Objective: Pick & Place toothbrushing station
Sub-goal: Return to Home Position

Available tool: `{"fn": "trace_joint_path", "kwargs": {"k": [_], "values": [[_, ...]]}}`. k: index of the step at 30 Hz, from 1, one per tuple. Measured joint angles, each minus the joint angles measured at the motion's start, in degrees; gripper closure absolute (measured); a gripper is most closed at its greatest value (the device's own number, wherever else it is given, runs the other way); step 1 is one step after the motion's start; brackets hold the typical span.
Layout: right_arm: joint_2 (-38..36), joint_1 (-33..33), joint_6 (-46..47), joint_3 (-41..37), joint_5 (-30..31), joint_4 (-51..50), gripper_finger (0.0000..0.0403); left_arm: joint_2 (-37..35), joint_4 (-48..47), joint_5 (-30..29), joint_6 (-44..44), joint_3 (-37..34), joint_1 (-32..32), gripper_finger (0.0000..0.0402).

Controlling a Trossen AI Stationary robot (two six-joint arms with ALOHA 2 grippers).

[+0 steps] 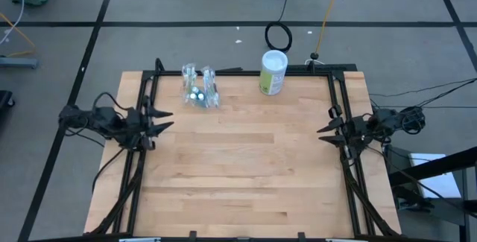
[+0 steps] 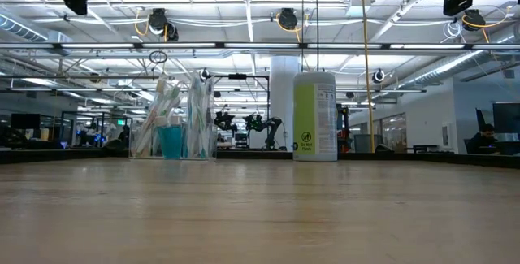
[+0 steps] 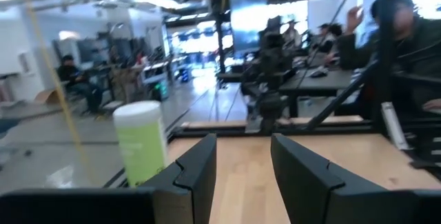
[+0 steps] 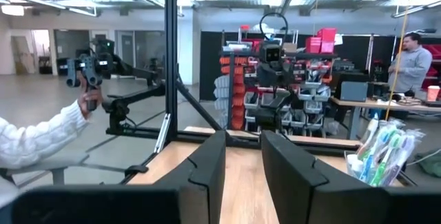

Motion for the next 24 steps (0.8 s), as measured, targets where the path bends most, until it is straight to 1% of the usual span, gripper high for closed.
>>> {"fn": "trace_joint_path", "kwargs": {"k": [4,9,13,15,19,24], "values": [[0.02,0.0,0.2,0.0,0.11,0.38,0.0316,-2.44,0.01,2.5,1.44,0.0,-0.48,0.0256],[0.02,0.0,0.62,0.02,0.09,1.35,0.0316,-5.91,-0.18,2.53,3.93,0.0,-0.66,0.0256],[0.02,0.0,0.64,0.02,0.07,1.57,0.0316,-6.04,-0.58,2.39,5.35,0.0,-0.65,0.0256],[0.02,0.0,0.64,0.02,0.11,1.56,0.0316,-6.08,-0.8,2.39,5.04,0.01,-0.66,0.0256],[0.02,0.0,0.66,-0.02,0.07,1.6,0.0316,-6.04,-4.66,3.06,1.85,-0.52,-0.61,0.0256],[0.02,0.0,1.69,-1.75,0.04,1.78,0.0316,-6.04,-3.09,4.96,1.31,-2.94,-0.61,0.0256]]}}
